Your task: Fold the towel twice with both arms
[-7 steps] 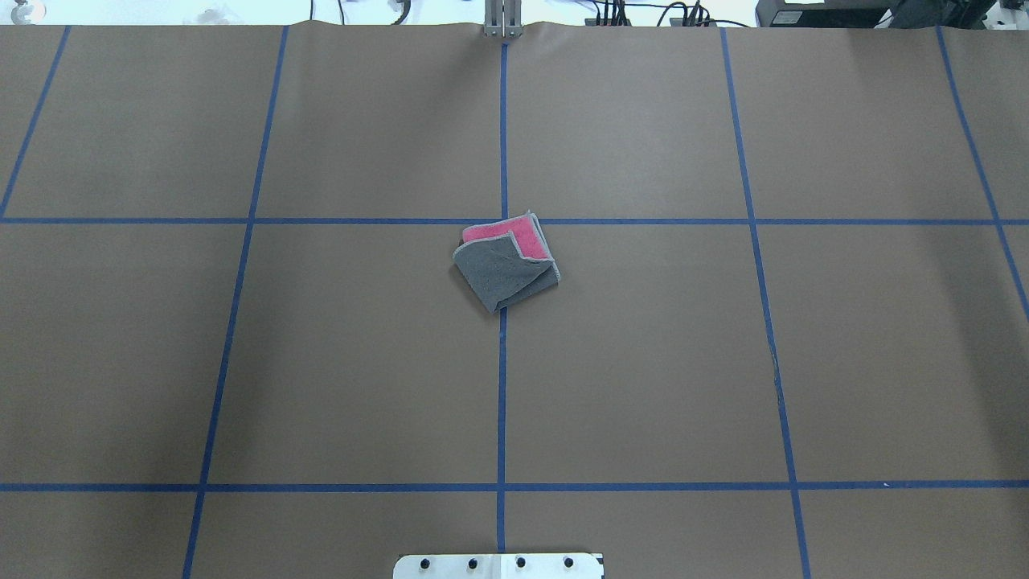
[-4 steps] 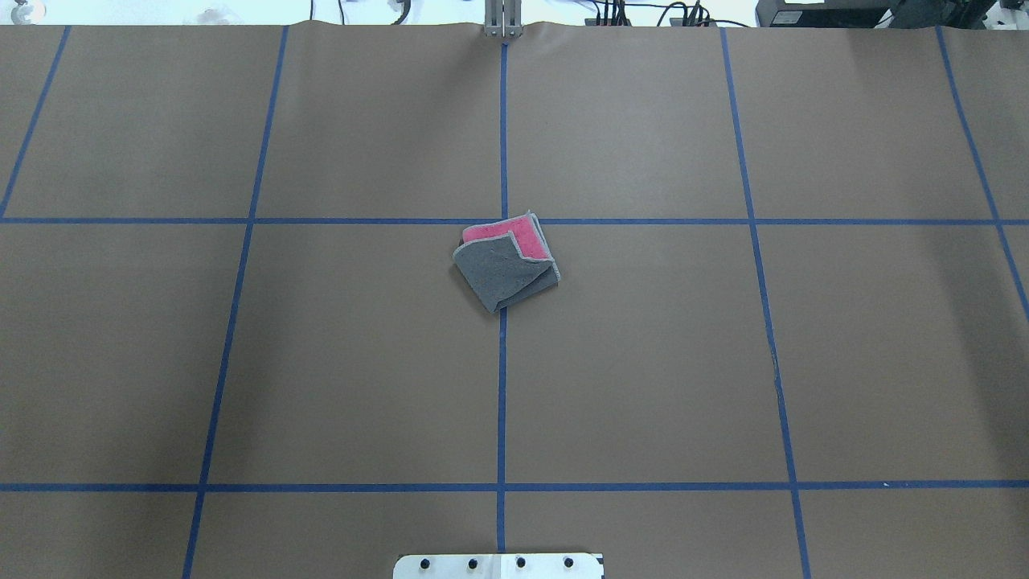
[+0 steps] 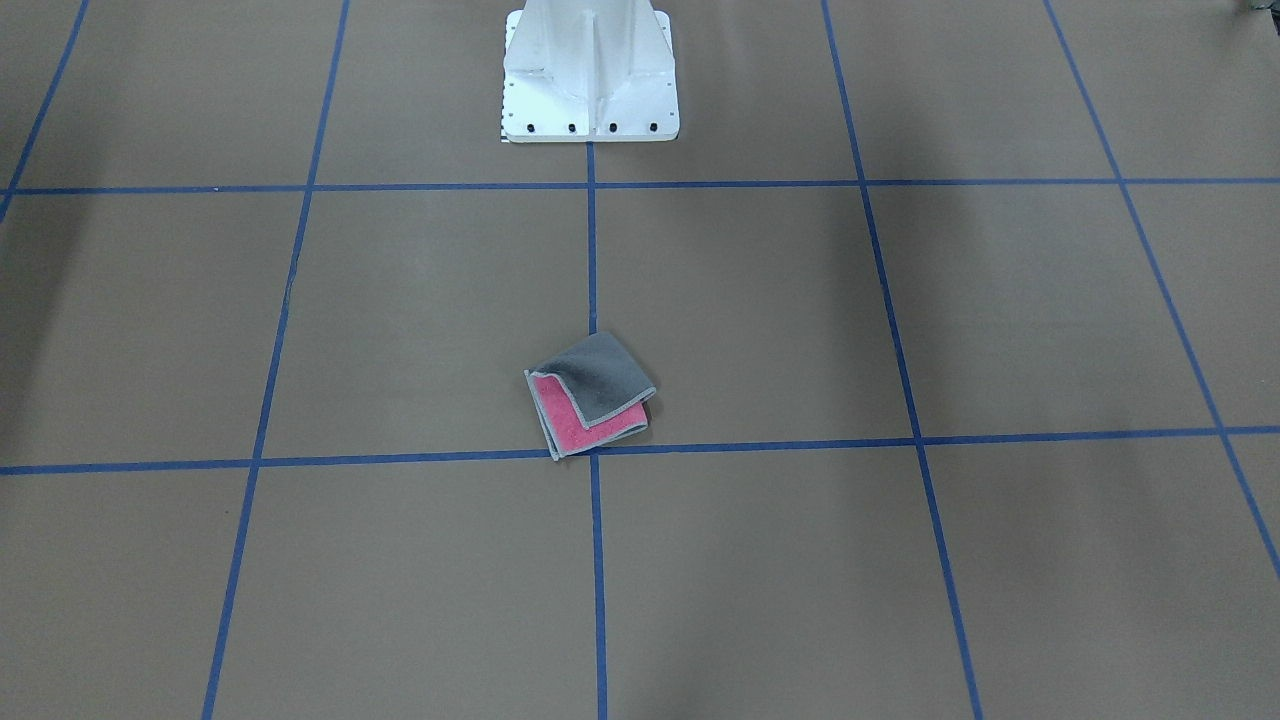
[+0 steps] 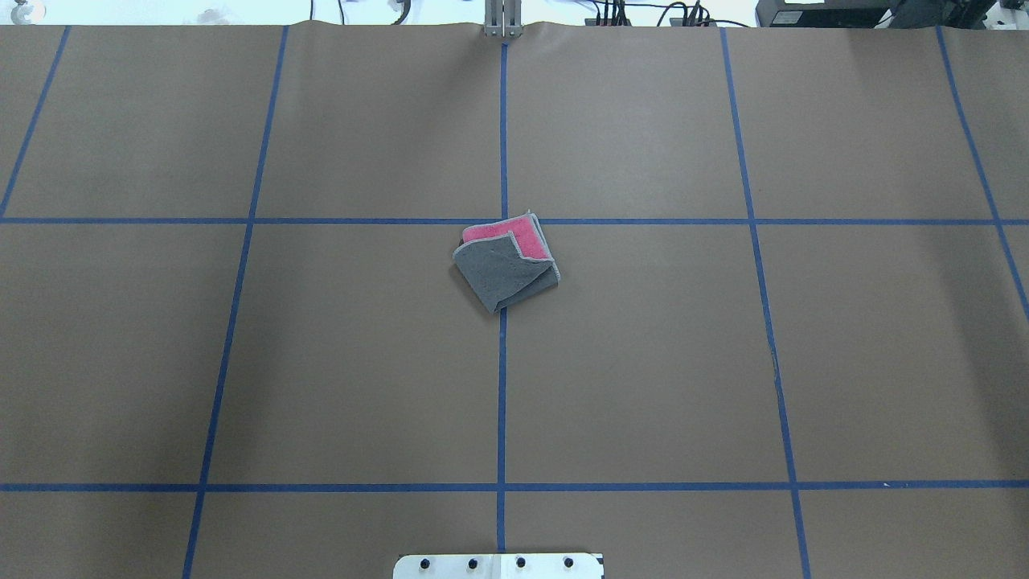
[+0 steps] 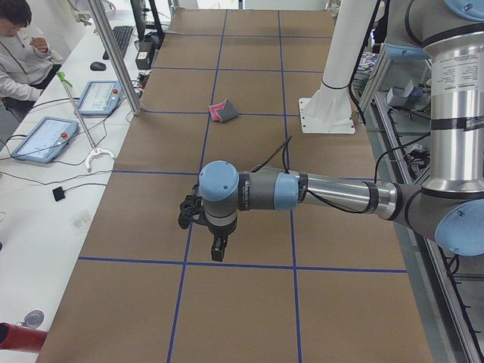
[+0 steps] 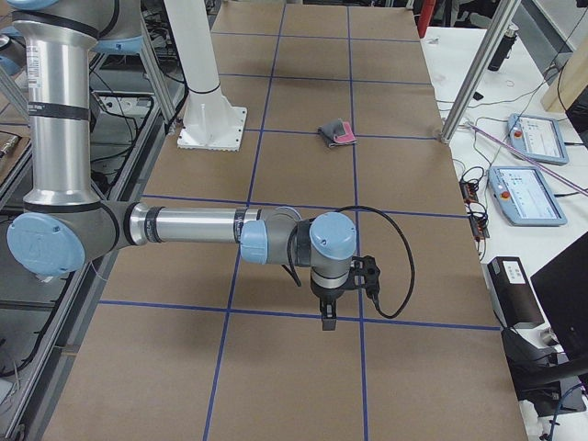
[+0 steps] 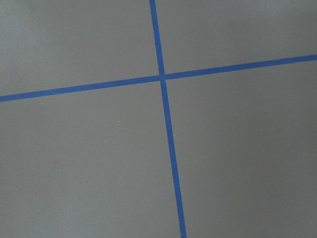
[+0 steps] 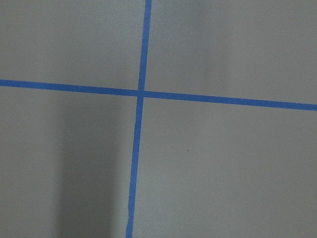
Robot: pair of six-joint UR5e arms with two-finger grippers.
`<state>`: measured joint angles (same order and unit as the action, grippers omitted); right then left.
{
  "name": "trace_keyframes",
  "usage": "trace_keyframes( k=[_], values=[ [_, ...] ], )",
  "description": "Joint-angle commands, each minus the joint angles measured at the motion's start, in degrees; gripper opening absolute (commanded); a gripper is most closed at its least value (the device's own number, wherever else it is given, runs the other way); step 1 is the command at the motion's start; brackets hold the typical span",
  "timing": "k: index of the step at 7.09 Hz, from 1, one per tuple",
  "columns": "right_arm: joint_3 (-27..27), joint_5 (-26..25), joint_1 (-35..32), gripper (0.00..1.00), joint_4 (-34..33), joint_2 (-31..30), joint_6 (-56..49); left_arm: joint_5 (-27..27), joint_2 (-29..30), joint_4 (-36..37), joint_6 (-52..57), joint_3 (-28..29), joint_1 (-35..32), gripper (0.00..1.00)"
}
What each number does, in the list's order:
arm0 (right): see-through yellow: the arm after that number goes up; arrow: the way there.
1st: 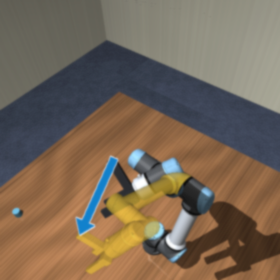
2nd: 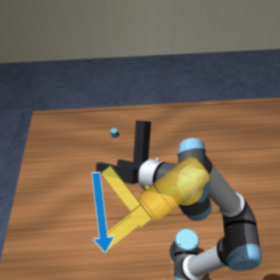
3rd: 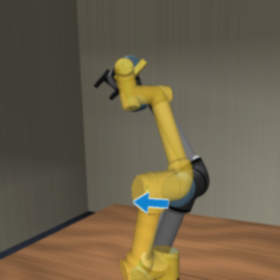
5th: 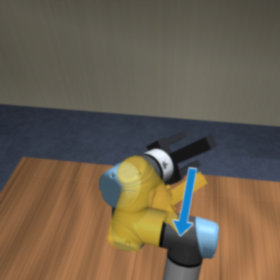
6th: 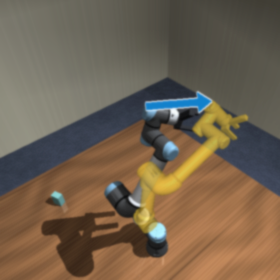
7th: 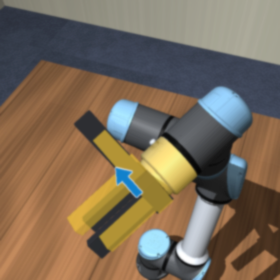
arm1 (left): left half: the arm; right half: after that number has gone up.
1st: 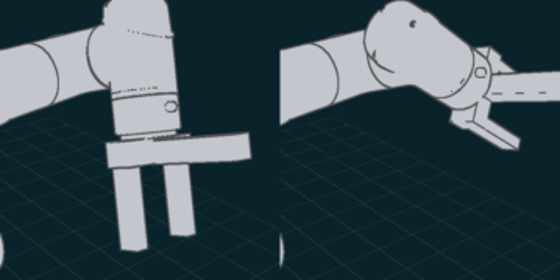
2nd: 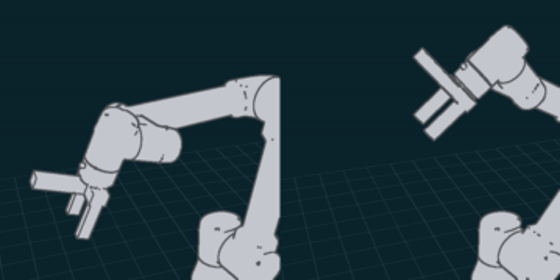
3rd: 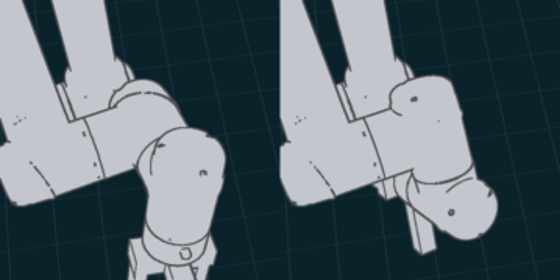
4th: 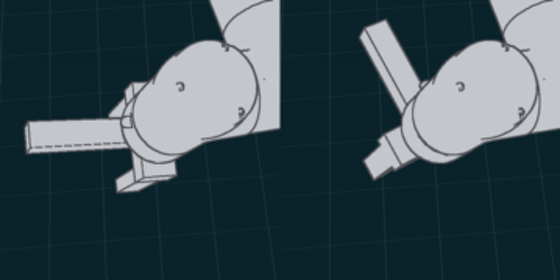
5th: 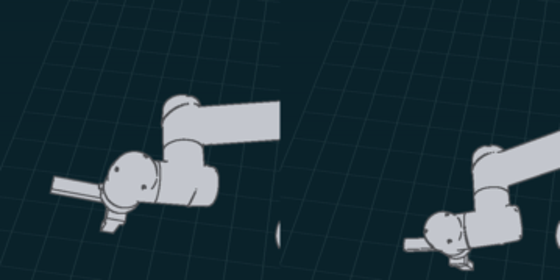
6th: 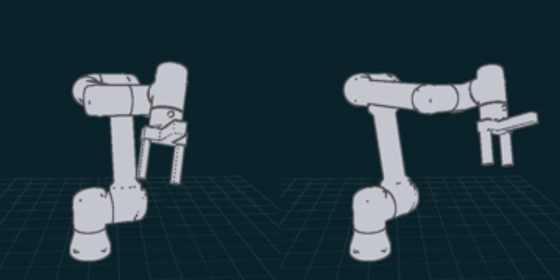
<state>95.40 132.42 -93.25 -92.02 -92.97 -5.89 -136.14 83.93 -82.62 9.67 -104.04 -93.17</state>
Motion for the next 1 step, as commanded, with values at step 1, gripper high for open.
trace_keyframes(
  k=[1],
  values=[
    [0.04,0.03,0.0,1.0,0.0,-0.02,0.0,0.0,0.0,0.0,0.0,-0.37,0.01,1.0]
  ],
)
